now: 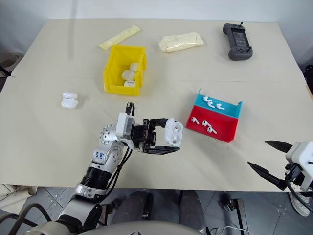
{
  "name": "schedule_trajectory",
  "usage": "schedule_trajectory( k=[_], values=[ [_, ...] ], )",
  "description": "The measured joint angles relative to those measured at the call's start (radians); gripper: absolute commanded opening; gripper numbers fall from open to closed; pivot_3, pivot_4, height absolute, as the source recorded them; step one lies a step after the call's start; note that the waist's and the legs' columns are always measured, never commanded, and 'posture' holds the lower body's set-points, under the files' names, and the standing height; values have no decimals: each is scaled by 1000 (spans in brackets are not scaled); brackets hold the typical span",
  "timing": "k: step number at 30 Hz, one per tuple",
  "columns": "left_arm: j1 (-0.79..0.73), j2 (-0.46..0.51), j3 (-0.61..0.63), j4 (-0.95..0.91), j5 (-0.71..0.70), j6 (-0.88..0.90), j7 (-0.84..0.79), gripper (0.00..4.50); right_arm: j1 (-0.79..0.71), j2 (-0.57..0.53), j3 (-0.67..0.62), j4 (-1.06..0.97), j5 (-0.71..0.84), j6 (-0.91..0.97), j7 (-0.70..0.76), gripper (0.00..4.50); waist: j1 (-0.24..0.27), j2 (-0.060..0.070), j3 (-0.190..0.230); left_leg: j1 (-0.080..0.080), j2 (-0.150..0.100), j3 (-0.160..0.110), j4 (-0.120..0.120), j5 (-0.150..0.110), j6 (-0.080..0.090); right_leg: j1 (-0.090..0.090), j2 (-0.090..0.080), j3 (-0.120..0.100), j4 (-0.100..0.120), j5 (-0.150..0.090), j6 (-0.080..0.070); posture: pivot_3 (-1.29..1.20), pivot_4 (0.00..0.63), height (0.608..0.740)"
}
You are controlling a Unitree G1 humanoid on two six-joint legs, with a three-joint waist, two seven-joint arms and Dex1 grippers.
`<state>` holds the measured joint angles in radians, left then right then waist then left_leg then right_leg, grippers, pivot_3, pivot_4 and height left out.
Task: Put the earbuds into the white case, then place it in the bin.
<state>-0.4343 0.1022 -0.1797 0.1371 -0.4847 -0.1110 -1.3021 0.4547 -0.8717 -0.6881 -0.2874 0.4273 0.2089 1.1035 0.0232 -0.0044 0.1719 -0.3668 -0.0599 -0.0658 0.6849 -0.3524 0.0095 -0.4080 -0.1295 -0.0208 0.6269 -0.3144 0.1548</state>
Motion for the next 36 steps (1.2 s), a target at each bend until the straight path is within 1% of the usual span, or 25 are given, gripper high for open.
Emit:
schedule_trajectory(
  k=[3, 4, 6, 8, 11, 14, 16, 20, 24, 28, 29, 30, 34, 36],
  values=[
    [-2, -4, 6, 0, 0, 2, 12, 2771, -71, -98, 27, -75, 21, 133, -21, 4500, 3, 1, -1, 0, 1, -1, 0, 0, 0, 0, 0, -1, -1, 0, 0, 0, 150, 740],
    [-2, 1, 9, 0, 0, 2, 17, 2771, -114, -158, 67, -103, 30, 221, -46, 4500, 1, 2, -1, 0, 1, -1, 0, 0, 0, 0, 0, 0, -1, 0, 0, 0, 150, 740],
    [1, 16, 18, -4, 3, 2, 31, 2771, -254, -265, 173, -150, 82, 420, -99, 4500, -1, 2, -1, 0, 1, -1, 1, 0, 0, -1, 0, 0, -1, 0, 0, 0, 150, 740],
    [11, 28, 24, -11, 5, 3, 40, 2771, -439, -314, 289, -186, 159, 598, -145, 4500, 2, 2, -1, -1, 2, -3, 1, 0, 0, -1, 0, -1, -2, 0, -1, 0, 150, 740],
    [35, 51, 27, -20, 5, 6, 48, 2771, -688, -317, 488, -207, 219, 795, -199, 4500, 8, 2, -1, -4, 0, -5, 1, 0, -1, -2, -2, -4, -4, 0, -1, 0, 150, 740],
    [49, 64, 27, -28, 5, 10, 54, 2771, -850, -315, 675, -213, 210, 926, -232, 4500, 15, 2, -1, -5, -2, -6, 2, 0, 0, -2, -3, -4, -5, 1, -1, 0, 150, 740],
    [49, 67, 29, -37, 5, 11, 64, 2771, -947, -288, 791, -191, 175, 982, -255, 4500, 15, 2, -1, -6, -2, -5, 2, 0, 0, -2, -3, -3, -5, 1, -1, 0, 150, 740],
    [47, 66, 27, -51, 6, 10, 81, 2771, -1054, -255, 950, -128, 98, 1032, -285, 4500, 15, 2, -1, -6, -2, -5, 2, 0, 0, -3, -3, -3, -5, 1, -1, 0, 150, 740],
    [51, 67, 24, -53, 6, 10, 90, 2771, -1119, -247, 1026, -101, 66, 1080, -283, 4500, 8, 2, -1, -6, -2, -5, 2, 0, 0, -3, -2, -3, -4, 1, -1, 0, 150, 740],
    [64, 65, 13, -59, 7, 10, 93, 2771, -1147, -238, 1102, -90, 14, 1077, -281, 4500, 2, 2, -1, -6, -2, -5, 2, 0, 0, -4, -2, -3, -4, 1, -1, 0, 150, 740],
    [67, 64, 11, -60, 8, 10, 95, 2771, -1151, -231, 1112, -83, 4, 1076, -281, 4102, 2, 2, -1, -6, -2, -4, 2, 0, 0, -4, -2, -3, -4, 1, -1, 0, 150, 740],
    [68, 62, 8, -62, 8, 10, 100, 2771, -1157, -223, 1119, -69, -5, 1074, -281, 3905, 2, 2, -1, -6, -2, -4, 2, 0, 0, -4, -2, -3, -4, 1, -1, 0, 150, 740],
    [68, 62, 3, -83, 9, 10, 103, 2771, -1181, -217, 1141, -53, -44, 1052, -279, 2621, 2, 2, -1, -6, -2, -4, 2, 0, 0, -4, -2, -3, -4, 1, -1, 0, 150, 740],
    [68, 62, 2, -84, 9, 11, 104, 2771, -1185, -215, 1156, -46, -64, 1036, -276, 2621, 2, 2, -1, -6, -2, -4, 2, 0, 0, -4, -2, -3, -4, 1, -1, 0, 150, 740]
  ],
)
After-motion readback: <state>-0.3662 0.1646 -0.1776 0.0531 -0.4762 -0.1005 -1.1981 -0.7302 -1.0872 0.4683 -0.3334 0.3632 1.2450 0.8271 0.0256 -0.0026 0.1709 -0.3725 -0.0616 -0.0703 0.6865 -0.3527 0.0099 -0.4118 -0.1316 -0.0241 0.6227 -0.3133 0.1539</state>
